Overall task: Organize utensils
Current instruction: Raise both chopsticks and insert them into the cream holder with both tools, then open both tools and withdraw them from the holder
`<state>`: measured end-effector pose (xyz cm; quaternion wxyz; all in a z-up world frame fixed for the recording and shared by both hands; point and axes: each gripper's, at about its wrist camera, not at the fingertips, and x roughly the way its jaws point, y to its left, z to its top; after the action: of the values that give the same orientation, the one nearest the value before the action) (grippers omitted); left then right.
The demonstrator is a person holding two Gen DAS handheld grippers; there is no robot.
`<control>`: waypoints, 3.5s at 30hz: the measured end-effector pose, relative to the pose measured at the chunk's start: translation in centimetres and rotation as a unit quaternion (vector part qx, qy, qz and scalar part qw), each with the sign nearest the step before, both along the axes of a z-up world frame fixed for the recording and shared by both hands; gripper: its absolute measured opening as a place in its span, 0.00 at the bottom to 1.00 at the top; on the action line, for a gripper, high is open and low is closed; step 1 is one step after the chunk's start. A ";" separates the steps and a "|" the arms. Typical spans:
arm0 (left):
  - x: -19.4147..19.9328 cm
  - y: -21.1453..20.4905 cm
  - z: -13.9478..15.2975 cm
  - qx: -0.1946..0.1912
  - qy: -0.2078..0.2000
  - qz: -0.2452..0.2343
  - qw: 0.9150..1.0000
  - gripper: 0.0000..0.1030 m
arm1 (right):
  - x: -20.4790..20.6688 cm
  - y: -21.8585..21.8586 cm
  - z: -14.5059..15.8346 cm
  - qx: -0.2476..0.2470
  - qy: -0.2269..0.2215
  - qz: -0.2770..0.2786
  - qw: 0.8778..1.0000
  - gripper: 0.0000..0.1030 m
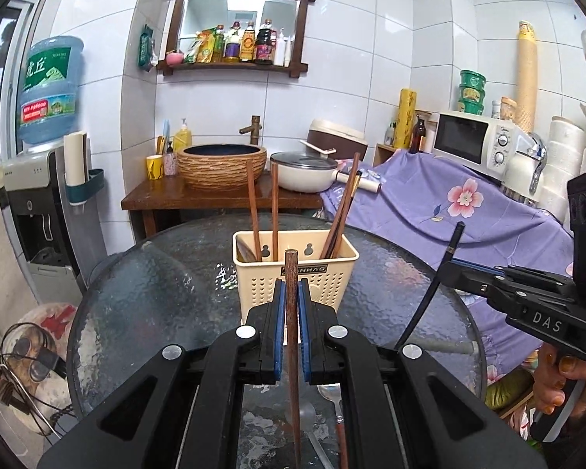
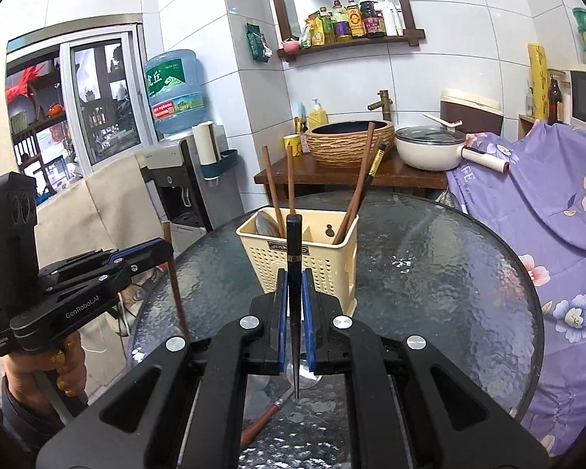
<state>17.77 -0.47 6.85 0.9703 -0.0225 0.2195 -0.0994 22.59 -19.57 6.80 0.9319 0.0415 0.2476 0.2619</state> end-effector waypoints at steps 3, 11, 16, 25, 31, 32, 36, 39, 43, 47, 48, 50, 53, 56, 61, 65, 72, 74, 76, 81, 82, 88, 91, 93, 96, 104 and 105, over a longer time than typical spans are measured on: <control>-0.2 -0.3 0.4 0.003 -0.006 -0.004 1.000 0.06 | 0.0 0.2 0.4 0.000 -0.001 0.003 1.000 0.08; -0.6 -0.3 2.2 0.004 -0.023 -0.022 0.999 0.06 | 0.3 0.7 2.2 -0.008 -0.015 0.018 1.000 0.08; -0.3 -0.6 4.4 0.015 -0.044 -0.023 0.999 0.06 | 0.7 1.2 4.6 -0.010 -0.030 0.032 0.999 0.08; 2.7 -0.2 11.0 -0.006 -0.083 -0.020 0.996 0.06 | 3.7 2.3 11.6 -0.002 -0.070 0.036 0.997 0.08; 5.8 0.1 15.6 -0.008 -0.118 0.018 0.993 0.06 | 7.2 3.1 15.6 -0.012 -0.096 0.006 0.995 0.08; 6.7 0.3 16.0 -0.012 -0.118 0.021 0.993 0.06 | 7.9 3.2 15.9 -0.011 -0.097 0.001 0.995 0.08; 9.0 0.5 15.6 -0.012 -0.113 0.039 0.993 0.06 | 9.9 3.4 15.7 -0.015 -0.104 -0.023 0.994 0.08; 10.3 0.5 13.6 -0.010 -0.100 0.049 0.994 0.06 | 11.5 3.4 13.7 -0.011 -0.094 -0.031 0.995 0.08; 11.6 0.4 10.3 -0.007 -0.075 0.054 0.996 0.06 | 12.9 3.8 10.3 -0.013 -0.066 -0.032 0.997 0.08; 12.5 0.4 7.5 -0.003 -0.051 0.054 0.997 0.06 | 13.7 4.0 7.4 -0.007 -0.041 -0.032 0.999 0.08; 12.6 0.5 6.9 -0.003 -0.045 0.053 0.998 0.06 | 13.8 4.0 6.9 -0.008 -0.039 -0.031 0.999 0.08; 12.8 0.5 5.5 -0.003 -0.032 0.052 0.998 0.06 | 14.1 4.2 5.7 -0.011 -0.032 -0.033 0.999 0.08; 13.2 0.5 3.9 0.002 -0.017 0.051 0.999 0.06 | 14.5 4.2 4.2 -0.006 -0.016 -0.032 0.999 0.08; 13.6 0.7 2.6 0.002 -0.003 0.053 0.999 0.06 | 14.8 4.1 3.0 -0.002 -0.003 -0.032 0.999 0.08; 13.9 1.1 1.3 -0.005 0.011 0.052 0.999 0.06 | 15.2 3.7 1.9 0.008 0.018 -0.034 0.999 0.08; 13.6 0.9 1.3 0.000 0.007 0.051 0.999 0.06 | 15.3 3.5 1.6 0.014 0.020 -0.038 0.999 0.08; 13.6 0.8 1.2 -0.002 0.004 0.050 0.999 0.06 | 15.3 3.0 1.3 0.014 0.020 -0.053 0.998 0.08; 13.2 0.9 1.3 -0.009 -0.002 0.048 0.999 0.13 | 15.3 2.8 1.2 0.010 0.017 -0.062 0.998 0.10; 12.4 1.0 1.5 -0.012 -0.021 0.046 0.999 0.31 | 15.1 2.6 0.9 0.009 0.014 -0.065 0.998 0.22; 10.1 0.9 1.8 -0.012 -0.051 0.038 0.998 0.61 | 13.3 2.6 0.9 -0.004 -0.022 -0.081 0.996 0.50; 9.6 0.9 1.7 -0.009 -0.054 0.039 0.998 0.70 | 12.4 2.8 0.9 -0.017 -0.035 -0.085 0.996 0.51; 6.4 1.7 -0.9 0.012 -0.034 0.067 0.997 0.93 | 8.7 3.0 -1.4 -0.060 -0.022 -0.091 0.994 0.63; 5.5 2.0 -3.0 0.025 -0.002 0.081 0.996 0.93 | 7.6 3.6 -4.3 -0.078 0.026 -0.073 0.994 0.63; 5.0 2.0 -4.7 0.043 0.016 0.093 0.995 0.93 | 6.7 4.5 -6.7 -0.102 0.054 -0.061 0.991 0.63; 4.2 2.1 -7.1 0.071 0.046 0.097 0.992 0.93 | 5.5 5.6 -9.4 -0.131 0.075 -0.059 0.987 0.63; 2.4 4.8 -11.5 0.068 0.103 0.147 0.981 0.93 | 4.3 6.8 -15.1 -0.162 0.146 -0.052 0.975 0.63; 2.1 5.1 -12.0 0.067 0.110 0.152 0.980 0.93 | 4.3 7.1 -15.6 -0.167 0.152 -0.051 0.973 0.63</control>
<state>19.89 4.66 -5.18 0.9434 -0.0018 0.3248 0.0673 26.87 -12.48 -8.84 0.8892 -0.0631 0.4242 0.1592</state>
